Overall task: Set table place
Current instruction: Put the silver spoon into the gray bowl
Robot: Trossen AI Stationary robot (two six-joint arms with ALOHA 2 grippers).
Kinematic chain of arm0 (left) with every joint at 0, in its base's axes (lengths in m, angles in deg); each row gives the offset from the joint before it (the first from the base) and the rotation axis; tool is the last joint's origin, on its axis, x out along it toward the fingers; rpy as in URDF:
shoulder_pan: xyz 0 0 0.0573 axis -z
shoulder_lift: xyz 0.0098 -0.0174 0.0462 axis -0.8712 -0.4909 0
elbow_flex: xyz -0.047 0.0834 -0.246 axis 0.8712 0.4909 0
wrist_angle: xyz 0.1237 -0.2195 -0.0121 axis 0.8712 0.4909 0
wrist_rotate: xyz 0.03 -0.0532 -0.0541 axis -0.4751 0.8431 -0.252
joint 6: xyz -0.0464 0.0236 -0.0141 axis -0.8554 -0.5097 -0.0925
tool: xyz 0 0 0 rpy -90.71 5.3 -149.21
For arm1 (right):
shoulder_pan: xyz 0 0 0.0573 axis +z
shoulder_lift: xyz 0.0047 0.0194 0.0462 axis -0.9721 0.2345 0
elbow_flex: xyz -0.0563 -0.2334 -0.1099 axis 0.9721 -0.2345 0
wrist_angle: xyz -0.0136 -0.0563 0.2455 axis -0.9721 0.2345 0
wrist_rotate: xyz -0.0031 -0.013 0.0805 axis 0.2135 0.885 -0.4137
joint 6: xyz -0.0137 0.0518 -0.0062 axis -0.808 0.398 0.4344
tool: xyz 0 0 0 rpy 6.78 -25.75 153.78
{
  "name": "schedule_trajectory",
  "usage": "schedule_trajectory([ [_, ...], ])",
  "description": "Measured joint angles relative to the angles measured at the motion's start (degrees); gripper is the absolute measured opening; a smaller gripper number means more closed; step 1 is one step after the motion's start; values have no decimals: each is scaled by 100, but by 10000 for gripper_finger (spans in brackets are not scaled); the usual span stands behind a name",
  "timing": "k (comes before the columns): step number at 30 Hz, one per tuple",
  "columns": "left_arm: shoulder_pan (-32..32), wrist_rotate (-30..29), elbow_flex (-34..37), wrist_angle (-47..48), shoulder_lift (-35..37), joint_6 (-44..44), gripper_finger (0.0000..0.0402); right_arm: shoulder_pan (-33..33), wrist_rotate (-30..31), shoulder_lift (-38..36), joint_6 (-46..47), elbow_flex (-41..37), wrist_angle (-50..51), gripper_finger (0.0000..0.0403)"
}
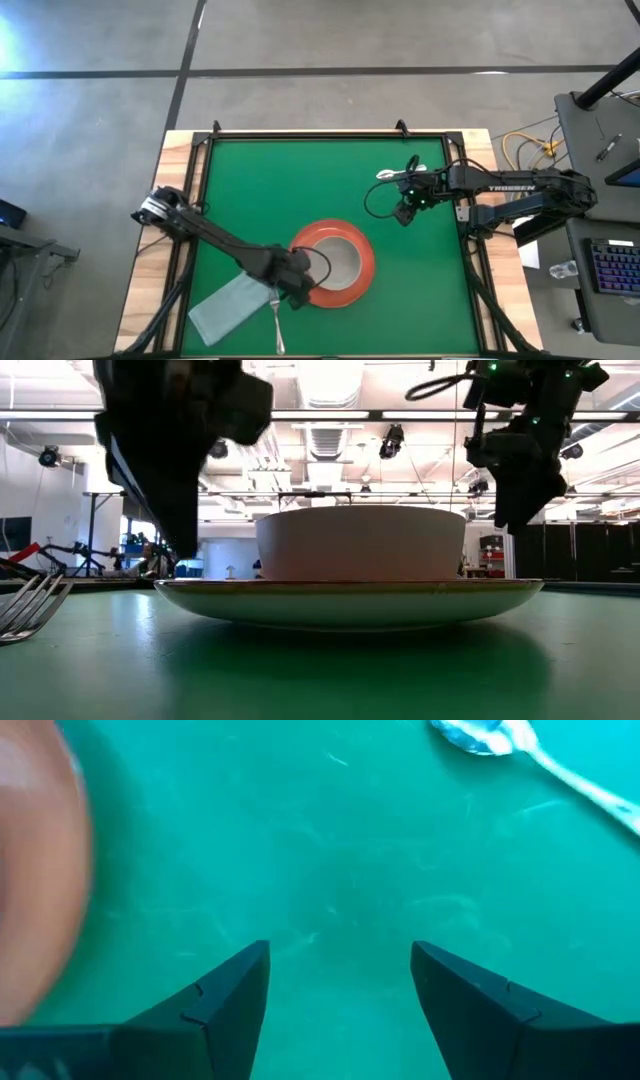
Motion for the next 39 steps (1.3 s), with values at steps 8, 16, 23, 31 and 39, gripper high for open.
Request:
schedule_trajectory([
  [8, -76, -158, 5, 5, 1028, -83, 0, -129, 325, 349, -1276, 788, 563, 182],
  [16, -413, -613, 91, 963, 1917, -700, 0, -1010, -905, 1576, -2344, 1563, 698, 44],
  [23, -244, -567, 776, 1098, 2228, -1998, 0, -918, -436, 2252, -3334, 1956, 915, 9],
  [31, -149, -594, 970, 719, 2066, -2204, 0, -1897, 314, 2741, -3858, 2276, 1007, 9],
  [39, -149, -595, 976, 430, 1965, -2205, 0, -2535, 297, 3279, -4429, 2456, 1707, 92],
])
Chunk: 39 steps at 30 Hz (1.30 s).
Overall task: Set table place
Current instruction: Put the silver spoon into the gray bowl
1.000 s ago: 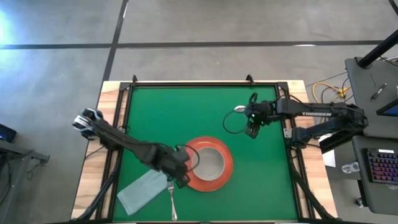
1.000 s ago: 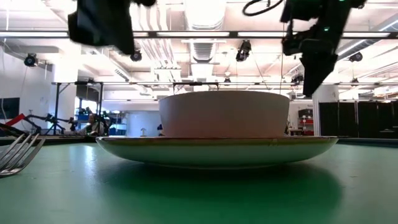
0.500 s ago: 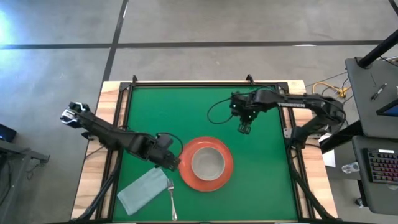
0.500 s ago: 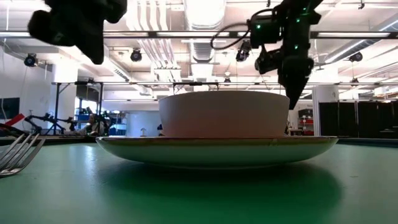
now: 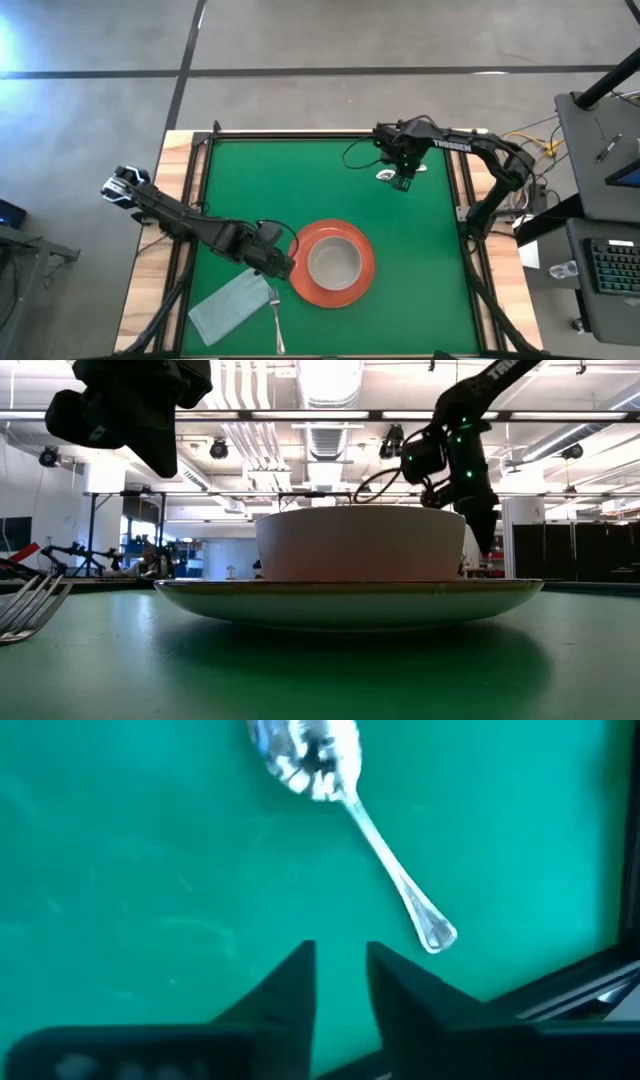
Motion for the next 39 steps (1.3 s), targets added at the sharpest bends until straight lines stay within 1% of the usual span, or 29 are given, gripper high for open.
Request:
schedule_trajectory([
  [3, -9, -7, 49, -2, 9, 9, 0, 5, 31, 152, -562, 10, -3, 137],
  [5, -11, -9, 74, -4, 26, 7, 0, 35, 32, 226, -927, -11, -124, 159],
  [9, -11, -11, 93, -8, 33, -25, 0, 14, 31, 301, -1299, -80, -690, 183],
  [13, -11, -26, 97, -12, 33, -123, 0, -56, 39, 308, -1617, -113, -1240, 186],
  [16, -11, -53, 108, -35, 33, -136, 0, -134, 117, 308, -1795, -129, -1460, 183],
  [23, -11, -169, 201, -176, 33, -281, 0, -478, 174, 308, -1803, -289, -1486, 183],
  [26, -11, -169, 237, -181, 33, -282, 0, -573, 5, 308, -1806, -437, -1513, 189],
  [34, -11, -169, 255, -192, 33, -282, 0, -571, -132, 314, -1890, -666, -1937, 196],
  [39, -11, -169, 252, -215, 33, -282, 0, -579, -132, 562, -1904, -614, -1982, 196],
])
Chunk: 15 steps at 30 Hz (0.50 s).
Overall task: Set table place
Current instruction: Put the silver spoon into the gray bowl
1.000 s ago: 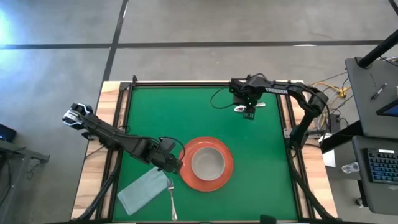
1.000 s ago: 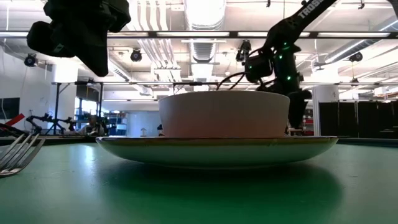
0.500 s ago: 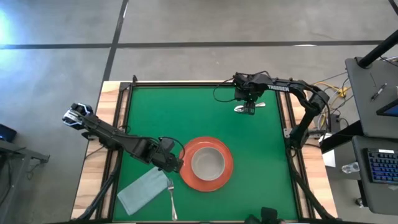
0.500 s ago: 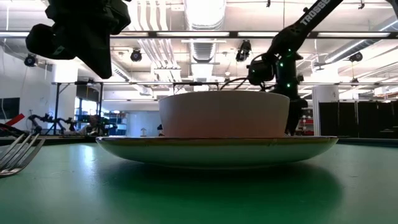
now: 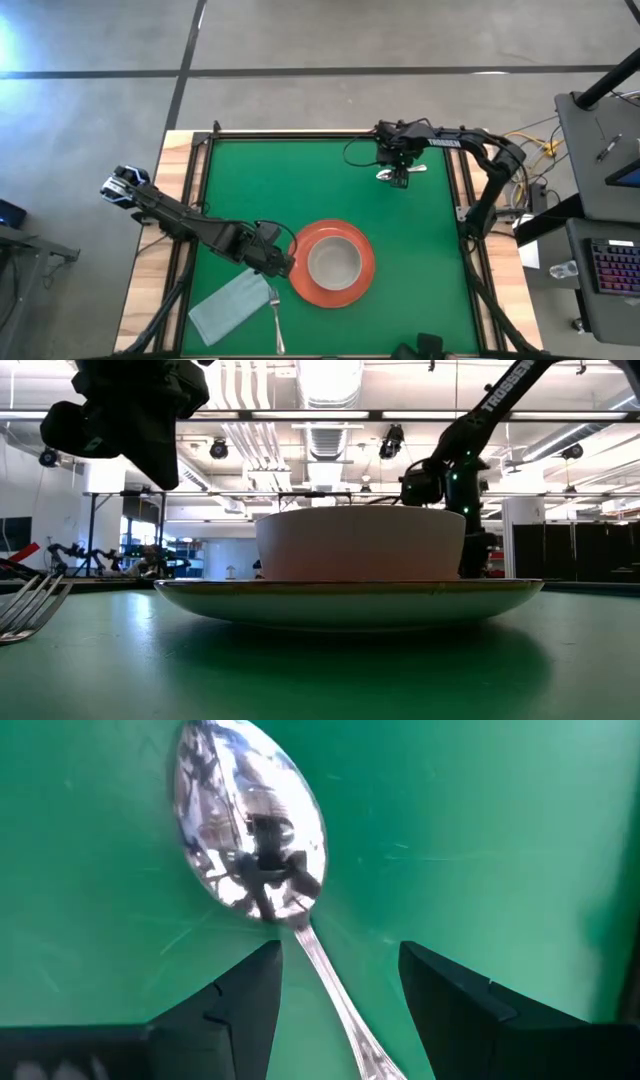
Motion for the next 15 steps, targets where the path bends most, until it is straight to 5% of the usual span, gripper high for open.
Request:
schedule_trajectory([
  [9, 0, 0, 4, -129, 0, -17, 0, 0, 11, 378, 122, 253, 136, 188],
  [15, -2, -30, 33, -129, 0, -4, 0, -15, -15, 402, 156, 419, -149, 123],
])
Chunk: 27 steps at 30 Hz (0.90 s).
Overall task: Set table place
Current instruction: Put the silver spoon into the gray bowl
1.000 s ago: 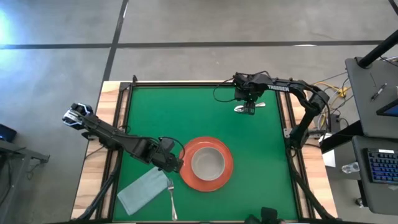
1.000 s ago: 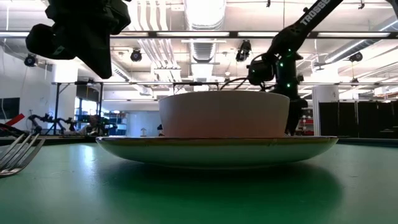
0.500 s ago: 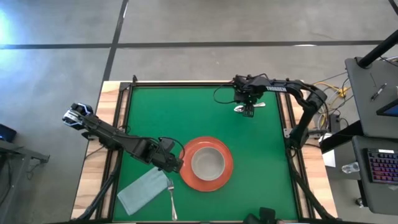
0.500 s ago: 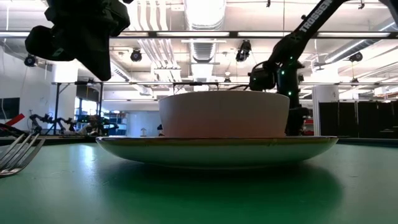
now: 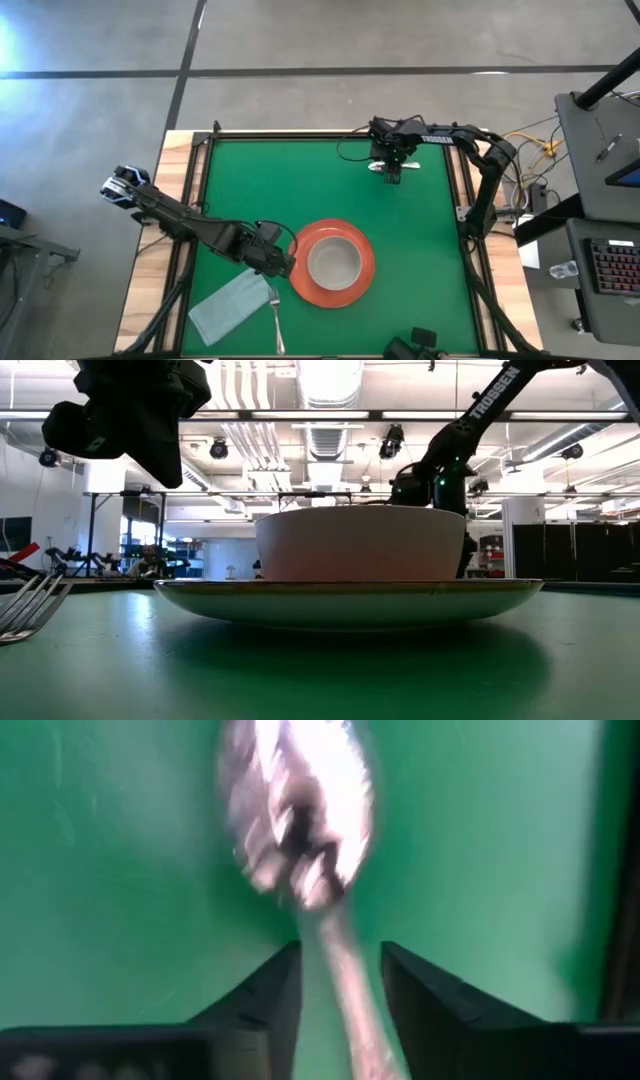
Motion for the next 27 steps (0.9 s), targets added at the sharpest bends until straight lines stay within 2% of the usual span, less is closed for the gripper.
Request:
schedule_trajectory([
  [7, 1, -58, 39, -1, 0, 2, 0, 0, 28, 94, 129, 8, 19, 17],
  [9, 0, -58, 39, -1, 0, 2, 0, 2, 15, 93, 203, 14, 31, 13],
  [15, 1, -58, 41, -1, 0, 4, 0, -23, -583, 89, 525, 66, 165, 8],
  [22, 1, -58, 41, -2, 0, 0, 0, -16, -2111, 41, 1098, 333, 385, 8],
  [27, 0, -60, 41, -15, 0, -2, 0, 42, -2034, -54, 1263, 406, 387, 8],
])
